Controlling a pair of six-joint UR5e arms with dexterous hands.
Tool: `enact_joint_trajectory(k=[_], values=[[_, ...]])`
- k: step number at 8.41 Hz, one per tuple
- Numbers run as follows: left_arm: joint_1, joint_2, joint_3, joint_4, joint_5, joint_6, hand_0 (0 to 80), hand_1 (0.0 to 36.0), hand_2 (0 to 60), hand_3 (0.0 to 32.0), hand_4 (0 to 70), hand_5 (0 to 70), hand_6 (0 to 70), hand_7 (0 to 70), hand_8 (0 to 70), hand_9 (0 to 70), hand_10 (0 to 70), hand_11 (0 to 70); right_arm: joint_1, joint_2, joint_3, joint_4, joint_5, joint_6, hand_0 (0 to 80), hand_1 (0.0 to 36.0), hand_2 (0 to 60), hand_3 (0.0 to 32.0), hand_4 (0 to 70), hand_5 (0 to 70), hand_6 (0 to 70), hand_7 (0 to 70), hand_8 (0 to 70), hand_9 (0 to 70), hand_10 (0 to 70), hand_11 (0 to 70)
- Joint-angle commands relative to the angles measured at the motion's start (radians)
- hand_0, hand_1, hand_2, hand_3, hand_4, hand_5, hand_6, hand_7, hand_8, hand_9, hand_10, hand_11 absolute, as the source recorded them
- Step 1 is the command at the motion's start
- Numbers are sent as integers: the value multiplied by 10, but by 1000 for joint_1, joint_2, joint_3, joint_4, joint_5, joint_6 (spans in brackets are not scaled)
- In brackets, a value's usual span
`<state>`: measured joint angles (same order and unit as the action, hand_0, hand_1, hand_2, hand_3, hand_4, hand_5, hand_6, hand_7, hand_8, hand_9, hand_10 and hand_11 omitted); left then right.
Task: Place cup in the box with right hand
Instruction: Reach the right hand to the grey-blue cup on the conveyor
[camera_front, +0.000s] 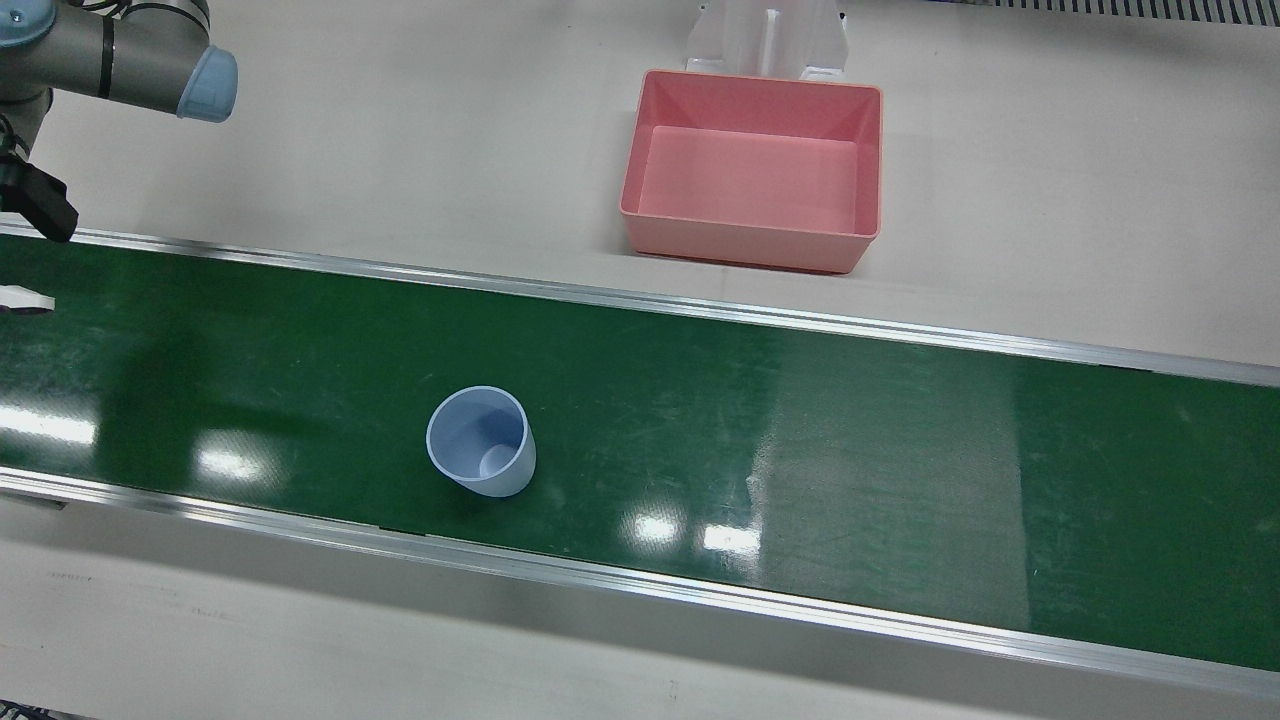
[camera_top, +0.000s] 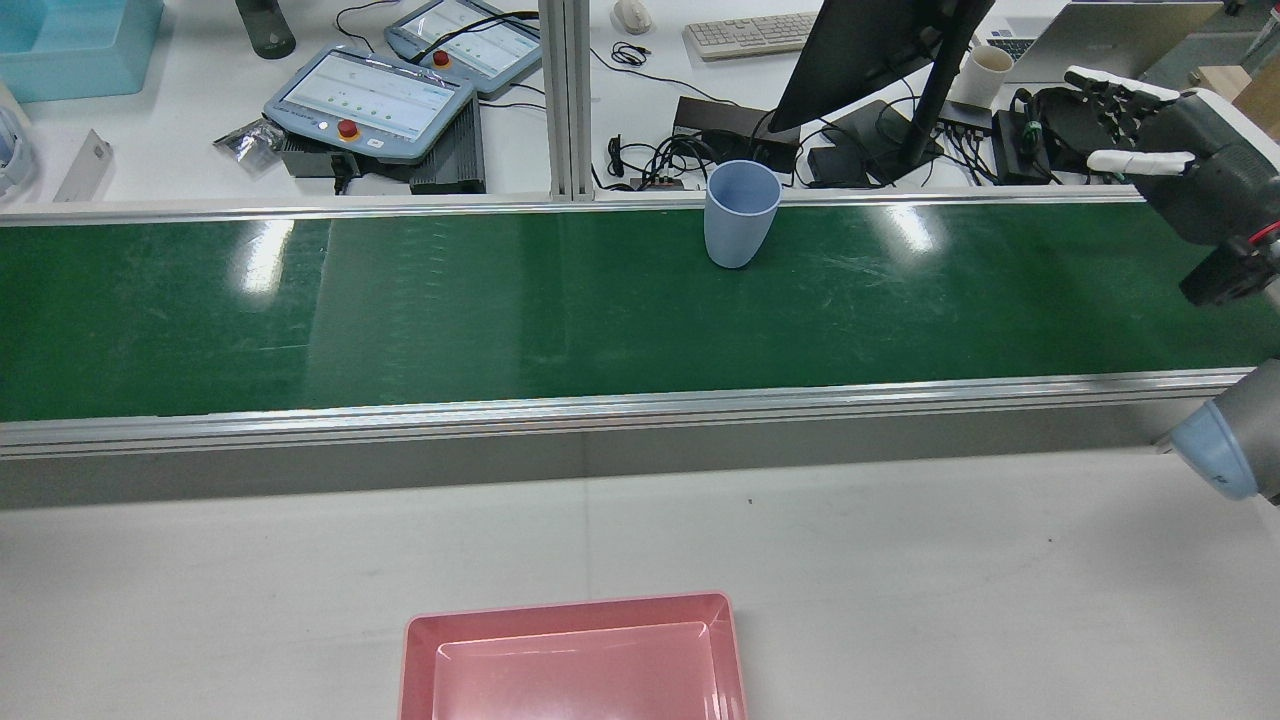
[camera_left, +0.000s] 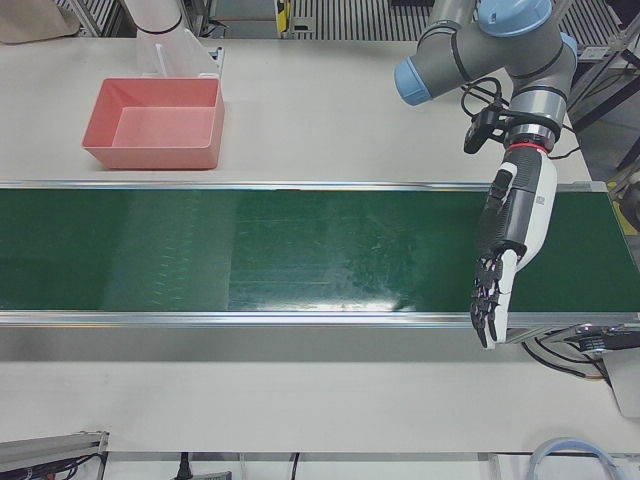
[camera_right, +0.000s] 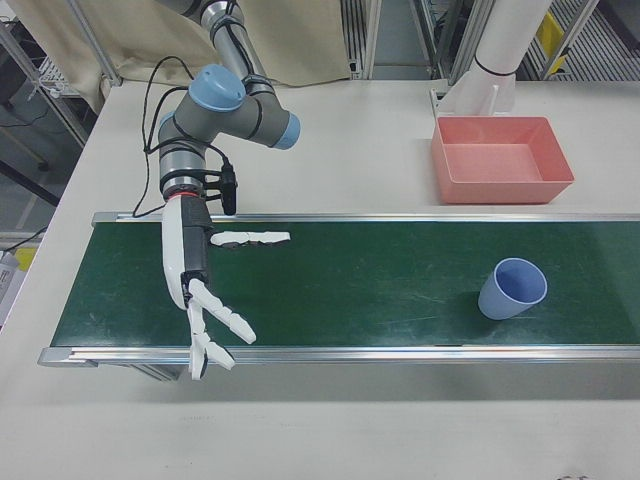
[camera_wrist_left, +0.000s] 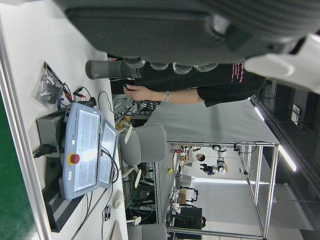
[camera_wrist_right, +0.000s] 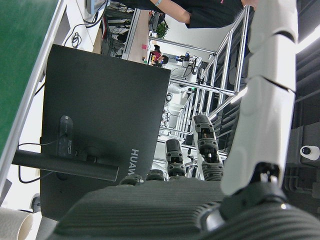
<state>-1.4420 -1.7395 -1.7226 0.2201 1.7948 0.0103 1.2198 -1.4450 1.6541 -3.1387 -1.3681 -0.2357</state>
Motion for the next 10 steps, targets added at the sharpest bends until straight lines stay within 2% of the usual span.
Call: enact_joint_trajectory(k=[1, 2, 3, 4, 6, 7, 8, 10], values=[[0, 0, 0, 1, 0, 0, 0, 0, 0, 0, 0, 0, 0, 0, 0, 0, 0, 0, -57, 0, 47, -68, 4, 0, 543, 206, 106, 0, 47, 54, 59, 257, 1, 37, 0, 0], [0, 0, 0, 1, 0, -1, 0, 0, 0, 0, 0, 0, 0, 0, 0, 0, 0, 0, -59, -2, 87, -168, 6, -2, 534, 214, 136, 0, 40, 53, 59, 262, 1, 38, 0, 0], [0, 0, 0, 1, 0, -1, 0, 0, 0, 0, 0, 0, 0, 0, 0, 0, 0, 0, -57, -2, 90, -187, 6, -2, 546, 197, 83, 0, 65, 52, 63, 288, 2, 43, 0, 0], [0, 0, 2, -1, 0, -1, 0, 0, 0, 0, 0, 0, 0, 0, 0, 0, 0, 0, -59, -6, 84, -187, 9, -2, 553, 187, 50, 0, 73, 53, 64, 291, 2, 44, 0, 0], [0, 0, 0, -1, 0, 0, 0, 0, 0, 0, 0, 0, 0, 0, 0, 0, 0, 0, -71, -6, 79, -187, 12, -2, 563, 178, 24, 0, 69, 55, 60, 261, 2, 38, 0, 0], [0, 0, 0, -1, 0, 0, 0, 0, 0, 0, 0, 0, 0, 0, 0, 0, 0, 0, -91, -6, 79, -187, 23, -2, 553, 195, 73, 0, 53, 56, 61, 259, 2, 37, 0, 0], [0, 0, 2, -1, 0, 0, 0, 0, 0, 0, 0, 0, 0, 0, 0, 0, 0, 0, -104, -6, 81, -187, 32, -2, 566, 178, 24, 0, 67, 57, 61, 258, 2, 37, 0, 0], [0, 0, 0, 1, 0, -1, 0, 0, 0, 0, 0, 0, 0, 0, 0, 0, 0, 0, -112, -6, 84, -187, 35, -2, 563, 189, 50, 0, 62, 58, 63, 263, 2, 38, 0, 0]])
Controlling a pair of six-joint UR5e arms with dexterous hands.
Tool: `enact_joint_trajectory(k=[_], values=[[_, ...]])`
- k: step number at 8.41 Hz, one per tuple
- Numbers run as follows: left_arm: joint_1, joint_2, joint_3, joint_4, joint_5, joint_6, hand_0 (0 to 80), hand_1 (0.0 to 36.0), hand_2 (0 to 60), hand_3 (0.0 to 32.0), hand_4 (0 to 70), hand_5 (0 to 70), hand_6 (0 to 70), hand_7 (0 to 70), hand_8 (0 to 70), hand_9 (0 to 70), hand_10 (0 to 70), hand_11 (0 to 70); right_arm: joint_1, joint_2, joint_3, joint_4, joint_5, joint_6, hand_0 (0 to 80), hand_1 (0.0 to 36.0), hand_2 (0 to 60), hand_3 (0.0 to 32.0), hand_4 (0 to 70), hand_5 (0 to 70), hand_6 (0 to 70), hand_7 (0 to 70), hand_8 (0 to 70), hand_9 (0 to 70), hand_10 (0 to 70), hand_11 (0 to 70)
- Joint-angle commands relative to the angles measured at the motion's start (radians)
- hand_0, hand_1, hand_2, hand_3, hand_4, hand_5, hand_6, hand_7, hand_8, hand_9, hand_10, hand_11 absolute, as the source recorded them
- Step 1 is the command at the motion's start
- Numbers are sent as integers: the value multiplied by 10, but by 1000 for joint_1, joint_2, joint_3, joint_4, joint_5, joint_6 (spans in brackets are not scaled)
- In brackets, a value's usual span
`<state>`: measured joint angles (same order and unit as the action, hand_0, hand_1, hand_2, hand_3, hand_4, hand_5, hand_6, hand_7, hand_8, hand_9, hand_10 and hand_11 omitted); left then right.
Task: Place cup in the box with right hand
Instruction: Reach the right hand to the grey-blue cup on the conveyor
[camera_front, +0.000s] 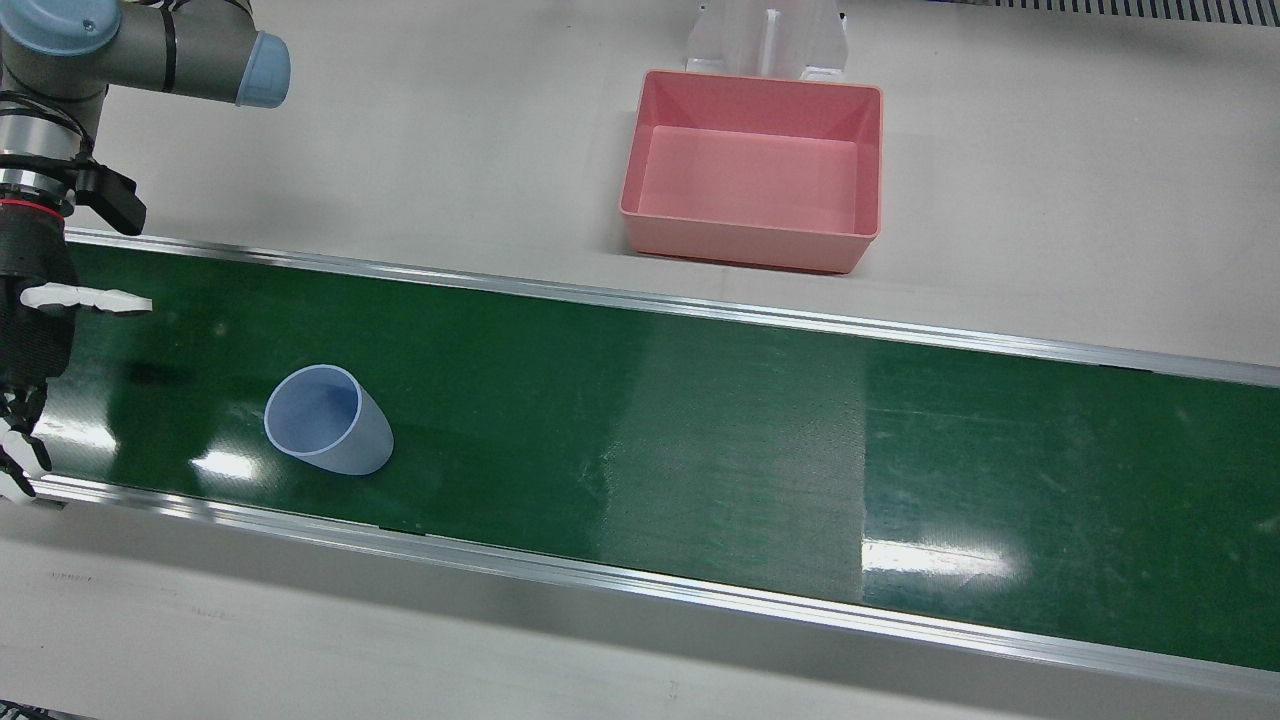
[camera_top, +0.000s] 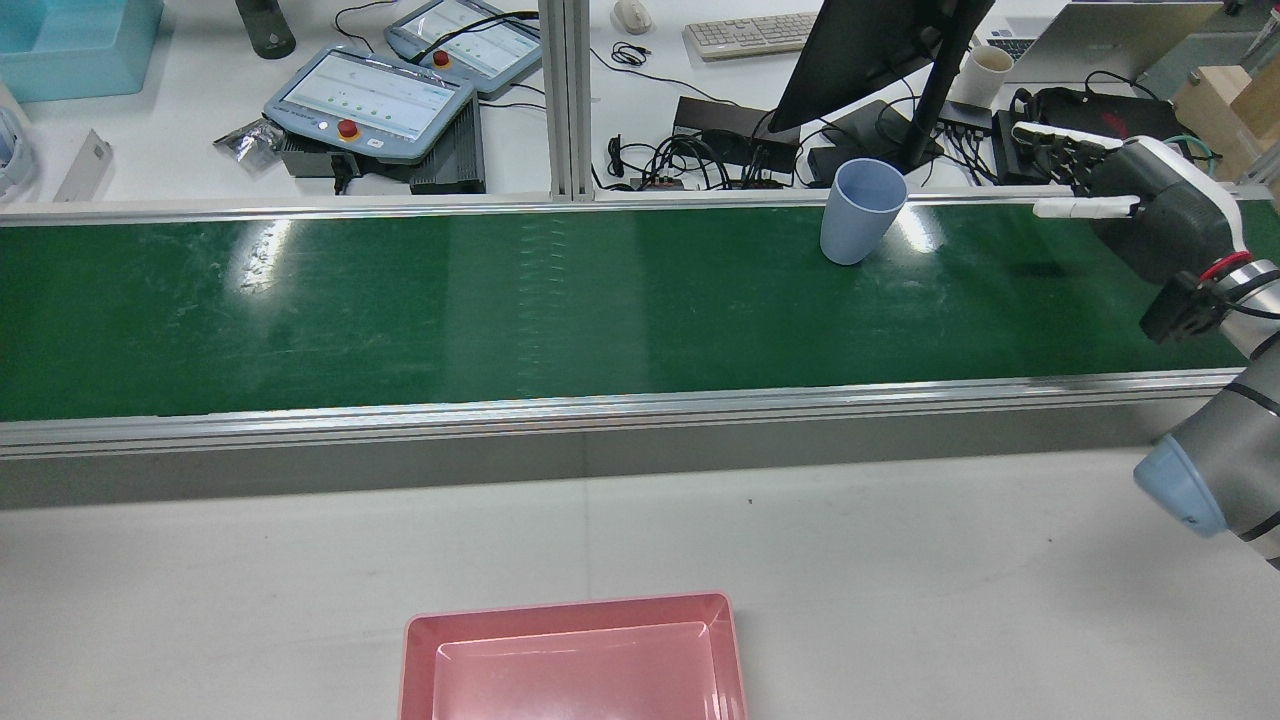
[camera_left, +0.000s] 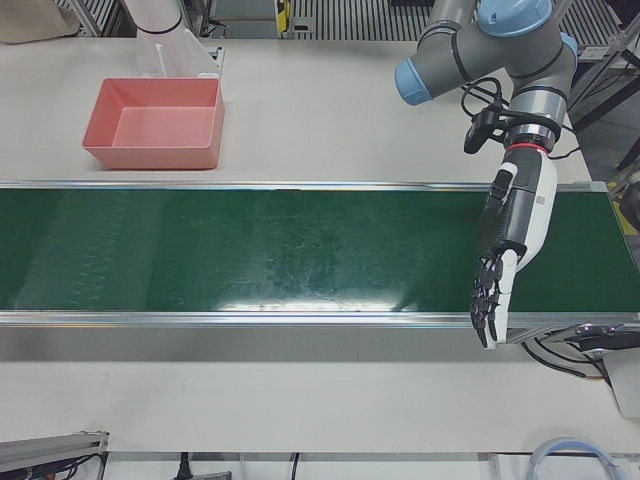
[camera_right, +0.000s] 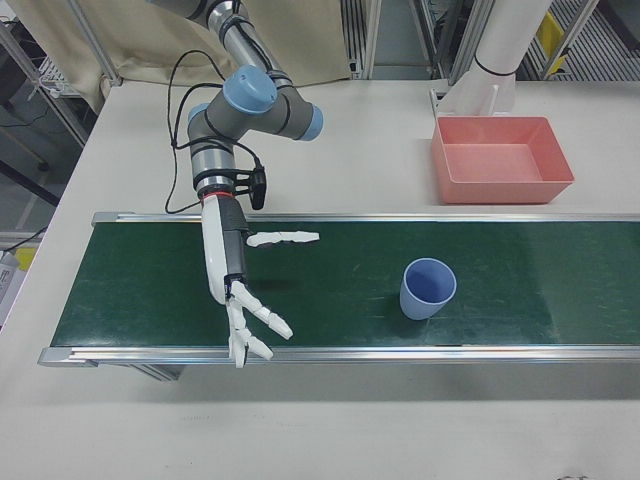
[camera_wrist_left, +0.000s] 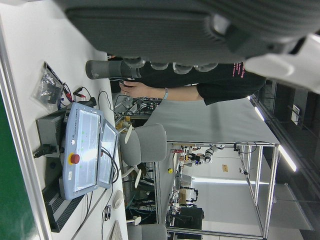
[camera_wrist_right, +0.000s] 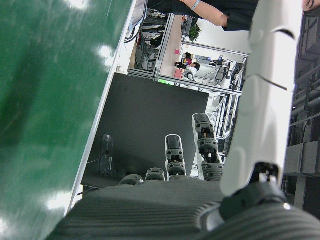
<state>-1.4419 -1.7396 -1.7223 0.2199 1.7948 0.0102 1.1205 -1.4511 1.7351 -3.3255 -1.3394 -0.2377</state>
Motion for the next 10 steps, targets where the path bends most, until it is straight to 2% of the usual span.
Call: enact_joint_trajectory(k=[1, 3, 4, 5, 6, 7, 8, 9, 10], values=[[0, 0, 0, 0, 0, 1, 0, 0, 0, 0, 0, 0, 0, 0, 0, 0, 0, 0, -19, 0, 4, 0, 6, 0, 575, 172, 0, 0, 77, 58, 62, 262, 2, 38, 0, 0], [0, 0, 1, -1, 0, -1, 0, 0, 0, 0, 0, 0, 0, 0, 0, 0, 0, 0, -24, 0, 3, 0, 8, 0, 551, 211, 103, 0, 48, 59, 63, 264, 2, 38, 0, 0], [0, 0, 1, -1, 0, -1, 0, 0, 0, 0, 0, 0, 0, 0, 0, 0, 0, 0, -25, 0, 1, 0, 8, 1, 561, 194, 53, 0, 61, 59, 63, 260, 2, 38, 0, 0], [0, 0, 1, -1, 0, 1, 0, 0, 0, 0, 0, 0, 0, 0, 0, 0, 0, 0, -28, 0, 0, 0, 8, 0, 549, 212, 109, 0, 46, 59, 63, 262, 2, 38, 0, 0], [0, 0, 1, -1, 0, 1, 0, 0, 0, 0, 0, 0, 0, 0, 0, 0, 0, 0, -34, 0, -2, 0, 8, 0, 547, 211, 109, 0, 47, 59, 63, 263, 2, 38, 0, 0], [0, 0, 1, -1, 0, -1, 0, 0, 0, 0, 0, 0, 0, 0, 0, 0, 0, 0, -41, 0, -3, 0, 9, 0, 558, 193, 55, 0, 66, 59, 64, 267, 2, 39, 0, 0], [0, 0, 1, -1, 0, 1, 0, 0, 0, 0, 0, 0, 0, 0, 0, 0, 0, 0, -44, 0, -3, 0, 20, 0, 555, 194, 58, 0, 68, 59, 64, 268, 2, 39, 0, 0], [0, 0, 1, -1, 0, 1, 0, 0, 0, 0, 0, 0, 0, 0, 0, 0, 0, 0, -50, 0, -3, 0, 20, 0, 544, 212, 115, 0, 52, 59, 65, 271, 3, 40, 0, 0], [0, 0, 1, -1, 0, -1, 0, 0, 0, 0, 0, 0, 0, 0, 0, 0, 0, 0, -51, 1, -5, 0, 20, 0, 543, 212, 118, 0, 54, 59, 66, 273, 3, 41, 0, 0]])
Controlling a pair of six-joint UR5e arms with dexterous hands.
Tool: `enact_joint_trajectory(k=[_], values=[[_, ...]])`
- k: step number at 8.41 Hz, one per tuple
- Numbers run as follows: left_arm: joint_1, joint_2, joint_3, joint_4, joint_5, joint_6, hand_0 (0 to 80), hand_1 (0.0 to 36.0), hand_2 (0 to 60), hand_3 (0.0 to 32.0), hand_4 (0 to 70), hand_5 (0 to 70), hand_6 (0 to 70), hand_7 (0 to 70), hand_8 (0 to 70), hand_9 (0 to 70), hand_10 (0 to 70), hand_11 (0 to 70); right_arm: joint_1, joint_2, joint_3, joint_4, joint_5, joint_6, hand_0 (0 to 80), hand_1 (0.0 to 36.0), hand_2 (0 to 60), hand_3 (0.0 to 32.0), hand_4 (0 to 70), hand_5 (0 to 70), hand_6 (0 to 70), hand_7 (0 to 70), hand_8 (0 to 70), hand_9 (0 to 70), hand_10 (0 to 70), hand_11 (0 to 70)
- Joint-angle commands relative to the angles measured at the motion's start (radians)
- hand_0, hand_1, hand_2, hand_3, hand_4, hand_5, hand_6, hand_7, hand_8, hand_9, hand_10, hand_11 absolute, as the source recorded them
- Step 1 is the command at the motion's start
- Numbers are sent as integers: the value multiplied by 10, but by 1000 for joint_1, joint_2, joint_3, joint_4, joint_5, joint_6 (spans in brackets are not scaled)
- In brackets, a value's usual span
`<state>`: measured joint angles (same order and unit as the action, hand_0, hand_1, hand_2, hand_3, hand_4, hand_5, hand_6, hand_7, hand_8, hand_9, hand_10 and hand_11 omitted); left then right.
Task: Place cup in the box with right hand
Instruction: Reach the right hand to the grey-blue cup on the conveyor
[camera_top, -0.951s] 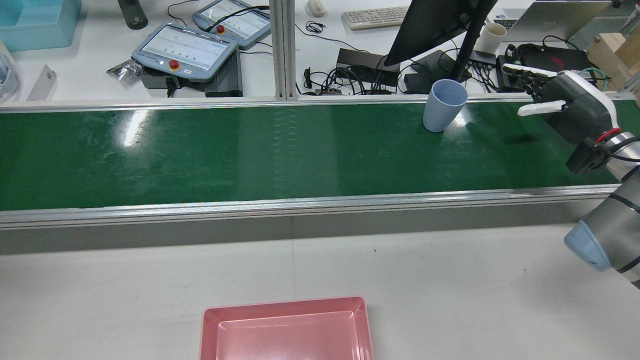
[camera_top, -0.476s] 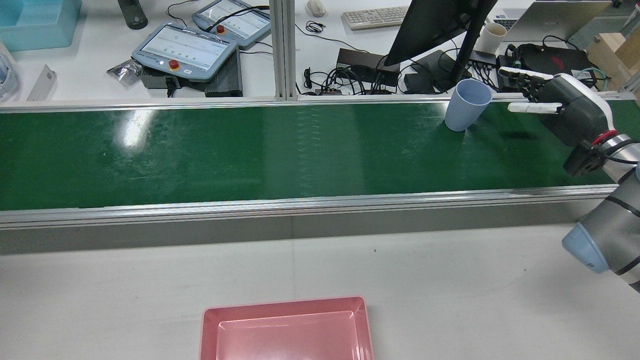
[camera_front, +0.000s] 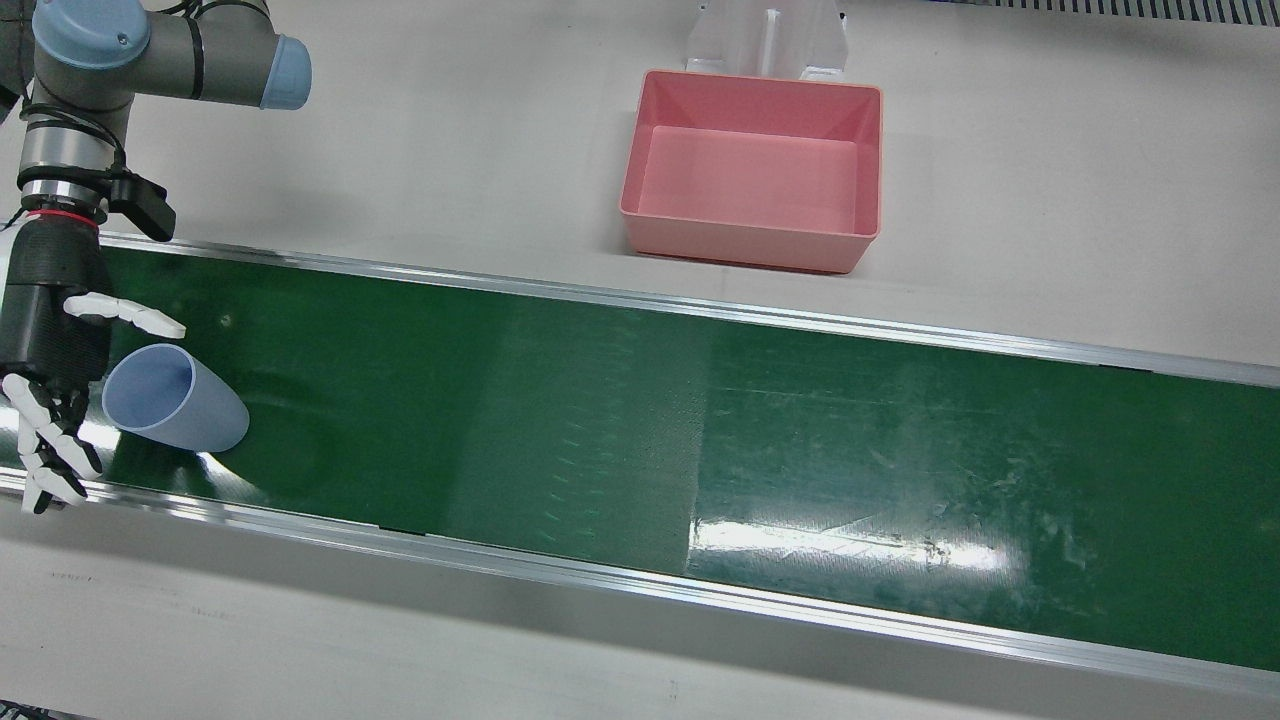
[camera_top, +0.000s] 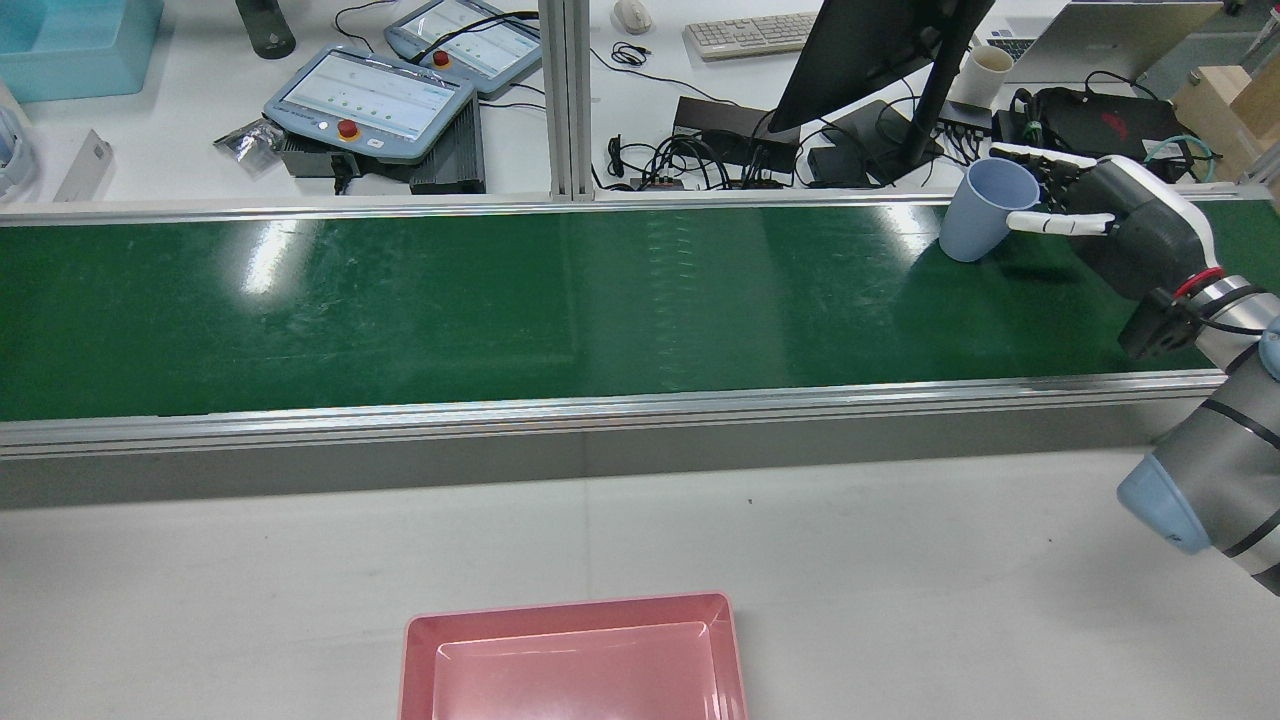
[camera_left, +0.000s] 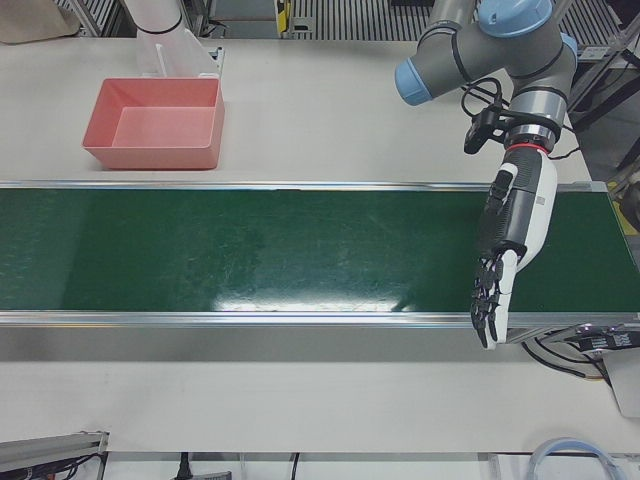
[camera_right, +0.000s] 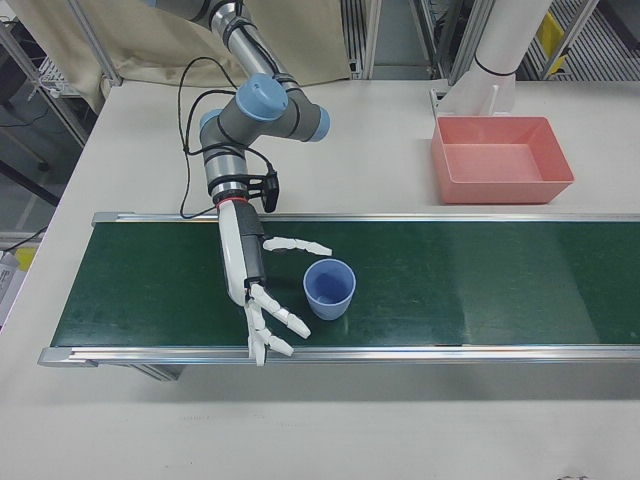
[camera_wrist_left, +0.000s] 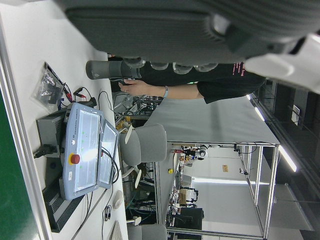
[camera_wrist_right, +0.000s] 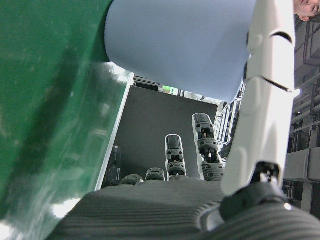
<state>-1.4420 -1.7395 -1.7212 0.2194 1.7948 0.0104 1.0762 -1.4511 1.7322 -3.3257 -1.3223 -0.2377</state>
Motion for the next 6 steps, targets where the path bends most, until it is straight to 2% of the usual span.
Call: enact_joint_trajectory(k=[1, 2, 3, 4, 5, 6], values=[[0, 0, -1, 0, 0, 0, 0, 0, 0, 0, 0, 0, 0, 0, 0, 0, 0, 0, -6, 0, -2, 5, 6, 1, 548, 203, 89, 0, 65, 59, 67, 280, 3, 43, 0, 0], [0, 0, -1, 0, 0, 0, 0, 0, 0, 0, 0, 0, 0, 0, 0, 0, 0, 0, -1, -5, -2, 8, 43, 6, 559, 185, 30, 0, 87, 59, 67, 282, 3, 46, 0, 0], [0, 0, -1, 1, 0, 0, 0, 0, 0, 0, 0, 0, 0, 0, 0, 0, 0, 0, -2, -5, 1, 6, 84, 12, 551, 199, 64, 0, 81, 59, 68, 283, 3, 50, 0, 0], [0, 0, -1, 0, 0, 0, 0, 0, 0, 0, 0, 0, 0, 0, 0, 0, 0, 0, -2, -5, -2, 5, 86, 11, 559, 351, 600, 0, 89, 105, 102, 400, 25, 93, 0, 10], [0, 0, -1, 0, 0, 0, 0, 0, 0, 0, 0, 0, 0, 0, 0, 0, 0, 0, -1, -6, -5, -3, 86, 11, 800, 360, 600, 0, 222, 221, 374, 700, 481, 700, 204, 345], [0, 0, 0, 0, 0, -1, 0, 0, 0, 0, 0, 0, 0, 0, 0, 0, 0, 0, -5, -8, -5, -5, 83, 8, 800, 360, 600, 0, 377, 275, 483, 700, 700, 700, 456, 678]])
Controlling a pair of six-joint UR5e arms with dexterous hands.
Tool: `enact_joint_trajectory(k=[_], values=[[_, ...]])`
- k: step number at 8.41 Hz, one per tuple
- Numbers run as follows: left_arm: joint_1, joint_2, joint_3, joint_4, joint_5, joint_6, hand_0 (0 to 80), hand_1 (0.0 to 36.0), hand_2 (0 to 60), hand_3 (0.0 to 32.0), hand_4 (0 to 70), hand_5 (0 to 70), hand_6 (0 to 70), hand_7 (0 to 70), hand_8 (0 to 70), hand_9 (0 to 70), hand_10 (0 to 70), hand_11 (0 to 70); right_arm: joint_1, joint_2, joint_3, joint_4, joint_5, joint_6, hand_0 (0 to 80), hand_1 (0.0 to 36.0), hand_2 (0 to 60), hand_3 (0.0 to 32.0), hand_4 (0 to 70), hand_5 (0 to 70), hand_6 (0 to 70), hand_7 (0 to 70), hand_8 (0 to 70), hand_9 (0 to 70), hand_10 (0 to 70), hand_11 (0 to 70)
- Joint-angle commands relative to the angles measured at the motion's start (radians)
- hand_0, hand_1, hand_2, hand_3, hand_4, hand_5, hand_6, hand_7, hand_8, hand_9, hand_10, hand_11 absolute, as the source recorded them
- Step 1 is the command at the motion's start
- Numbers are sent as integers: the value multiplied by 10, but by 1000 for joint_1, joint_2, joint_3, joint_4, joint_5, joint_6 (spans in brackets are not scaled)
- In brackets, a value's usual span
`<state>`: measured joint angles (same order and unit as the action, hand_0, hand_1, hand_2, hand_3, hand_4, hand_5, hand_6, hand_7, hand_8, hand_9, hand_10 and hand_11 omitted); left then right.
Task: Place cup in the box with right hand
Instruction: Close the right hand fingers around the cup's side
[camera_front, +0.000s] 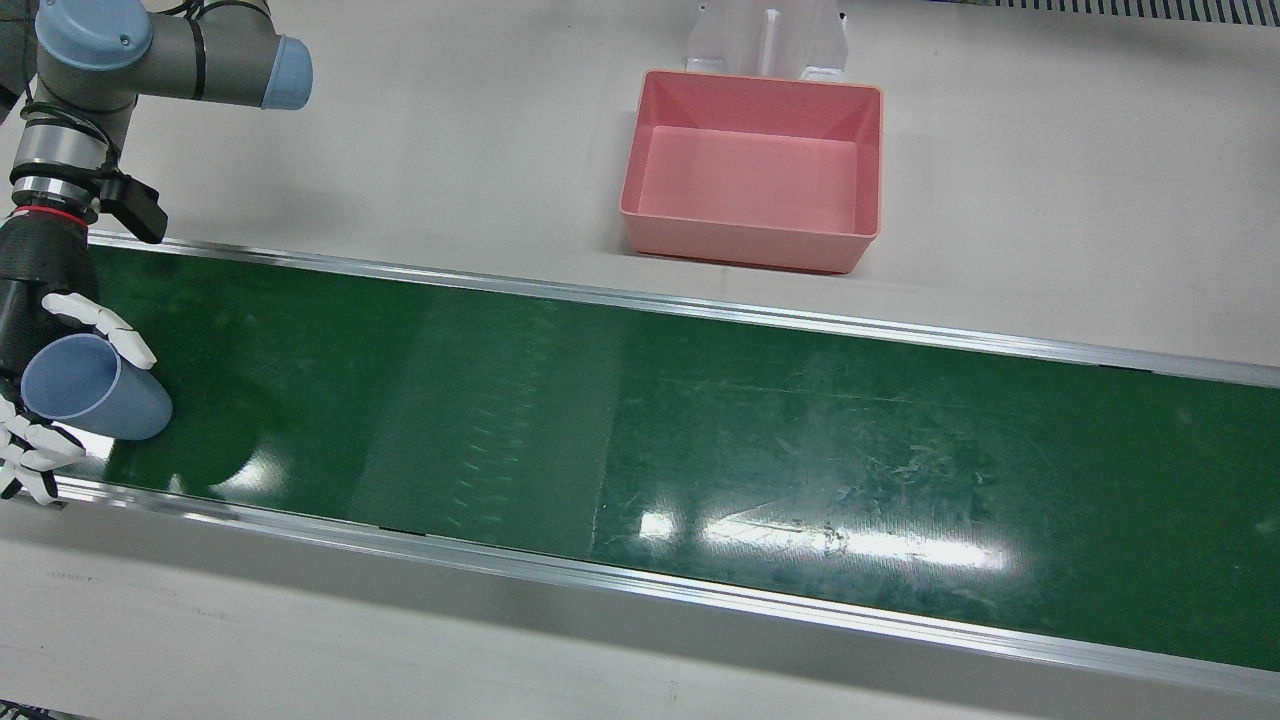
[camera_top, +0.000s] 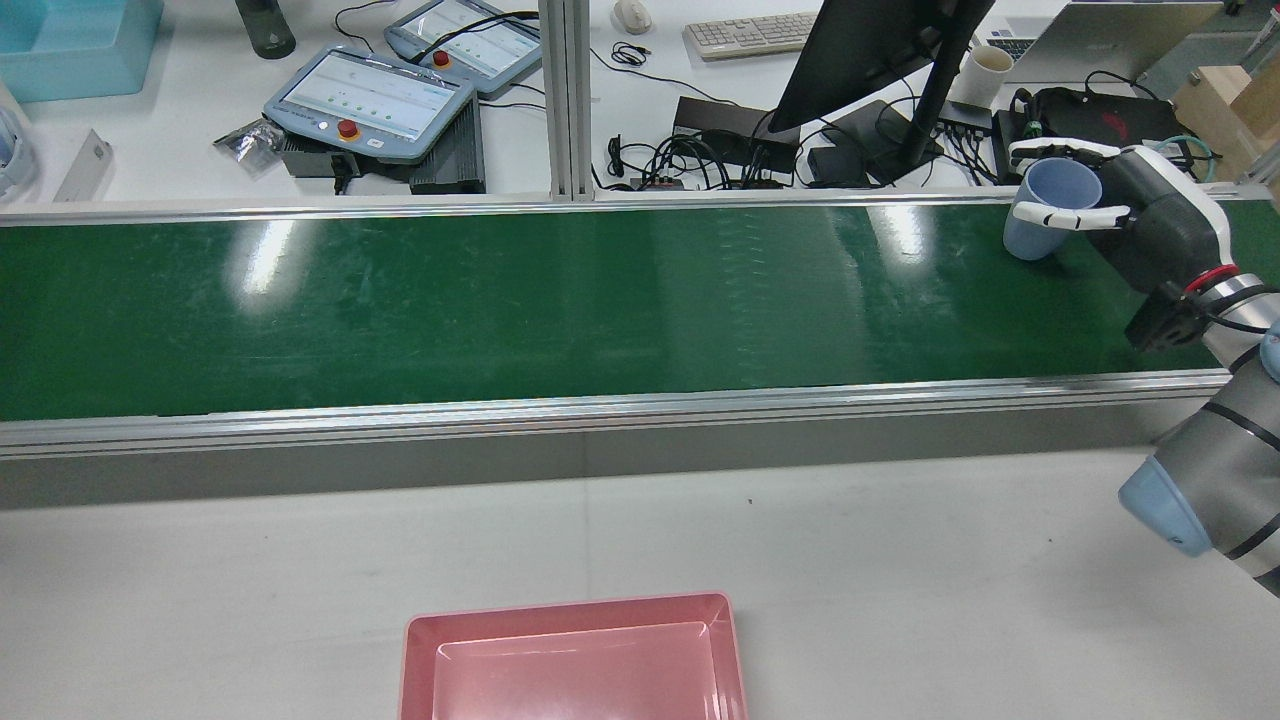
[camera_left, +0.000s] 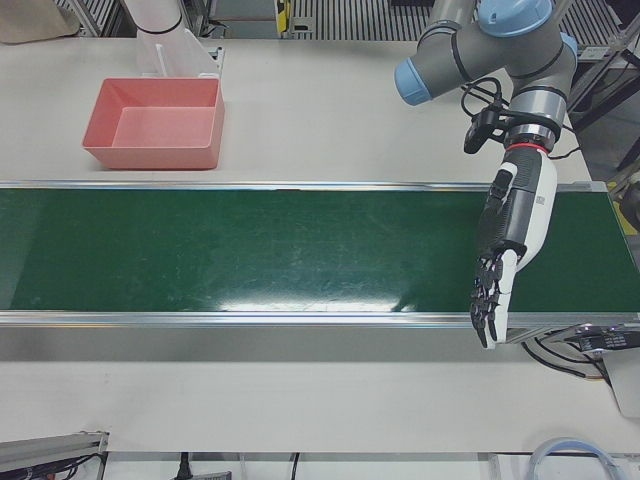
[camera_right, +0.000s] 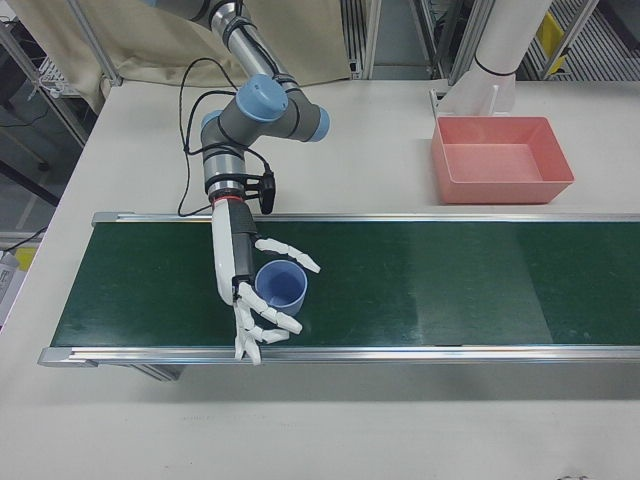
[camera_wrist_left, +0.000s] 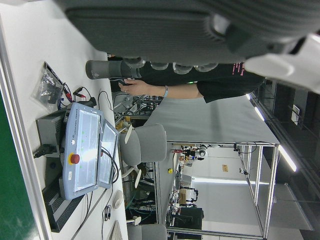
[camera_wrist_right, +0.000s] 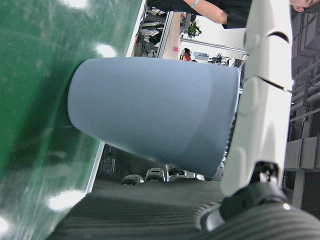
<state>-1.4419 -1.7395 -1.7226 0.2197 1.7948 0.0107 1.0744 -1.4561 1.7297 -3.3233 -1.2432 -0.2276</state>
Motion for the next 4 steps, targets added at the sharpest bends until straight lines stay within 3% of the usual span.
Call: enact_joint_trajectory(k=[1, 2, 4], values=[[0, 0, 0, 0, 0, 0, 0, 0, 0, 0, 0, 0, 0, 0, 0, 0, 0, 0, -5, -3, -7, -7, 1, -3, 800, 360, 600, 0, 338, 306, 528, 700, 700, 700, 568, 700], [0, 0, 0, 1, 0, -1, 0, 0, 0, 0, 0, 0, 0, 0, 0, 0, 0, 0, -2, -1, -1, -7, 1, 2, 800, 360, 600, 0, 393, 335, 567, 700, 700, 700, 700, 700], [0, 0, 0, 1, 0, 0, 0, 0, 0, 0, 0, 0, 0, 0, 0, 0, 0, 0, 40, 5, 112, -16, -1, 16, 800, 360, 600, 0, 359, 341, 575, 700, 700, 700, 700, 700]])
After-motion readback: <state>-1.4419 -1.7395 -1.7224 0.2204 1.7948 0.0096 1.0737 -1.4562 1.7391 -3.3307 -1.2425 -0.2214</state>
